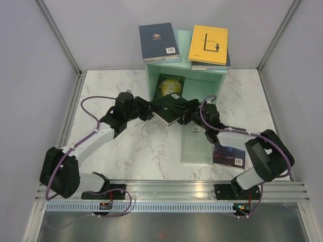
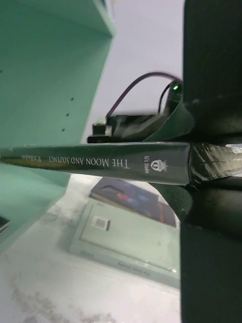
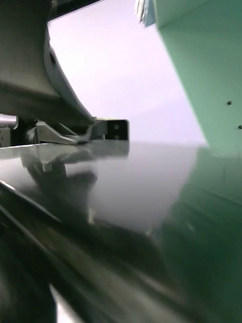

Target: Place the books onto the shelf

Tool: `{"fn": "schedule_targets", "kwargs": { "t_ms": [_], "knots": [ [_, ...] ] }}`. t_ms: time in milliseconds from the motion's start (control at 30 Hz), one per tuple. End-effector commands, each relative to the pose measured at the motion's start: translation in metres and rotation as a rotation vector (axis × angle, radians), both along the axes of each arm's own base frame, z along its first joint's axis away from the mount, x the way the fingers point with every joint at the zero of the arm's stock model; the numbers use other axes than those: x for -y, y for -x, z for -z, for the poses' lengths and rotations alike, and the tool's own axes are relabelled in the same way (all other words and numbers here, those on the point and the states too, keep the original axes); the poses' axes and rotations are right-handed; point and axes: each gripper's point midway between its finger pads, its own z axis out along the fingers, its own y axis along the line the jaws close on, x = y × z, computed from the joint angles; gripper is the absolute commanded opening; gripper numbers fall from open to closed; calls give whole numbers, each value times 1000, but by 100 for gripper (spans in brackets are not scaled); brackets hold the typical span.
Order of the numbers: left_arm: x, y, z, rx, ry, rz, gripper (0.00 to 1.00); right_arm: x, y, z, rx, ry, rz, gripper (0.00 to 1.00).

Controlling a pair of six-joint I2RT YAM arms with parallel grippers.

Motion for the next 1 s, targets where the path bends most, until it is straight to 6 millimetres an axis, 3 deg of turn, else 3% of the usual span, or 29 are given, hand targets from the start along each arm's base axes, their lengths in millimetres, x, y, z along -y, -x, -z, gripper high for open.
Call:
{"fn": "schedule_targets", "kwargs": {
  "t_ms": [0,100,133,333,367,433,467,567,667,767,967],
  "knots": [
    [-17,-22,34,-47,-147,-140,2,-19,7,-69,195,-84,-121,65],
    [-25,-30,47,-84,-209,-194,2,-23,5,-68,173,-43,-147,87],
    [-25,-36,43,-76,-219,-204,2,-24,5,-70,172,-38,-153,88],
    [-20,-49,57,-110,-326,-229,2,-18,8,-87,143,-36,-130,84],
    [-15,-47,58,-110,-332,-221,2,-16,10,-91,135,-26,-123,81],
    [-12,-48,62,-120,-349,-227,2,-13,6,-93,145,-2,-94,65],
    [-8,-46,64,-122,-355,-217,2,-12,5,-94,140,10,-89,51],
    [0,-44,62,-117,-360,-203,2,-13,2,-89,137,30,-90,28],
    [4,-42,59,-107,-363,-190,2,-13,0,-83,125,53,-87,12],
    [2,-37,56,-98,-372,-176,2,-11,-3,-79,122,111,-73,0],
    [-4,-16,49,-72,-386,-115,4,-4,-16,-77,175,279,-52,0]
  ]
}}
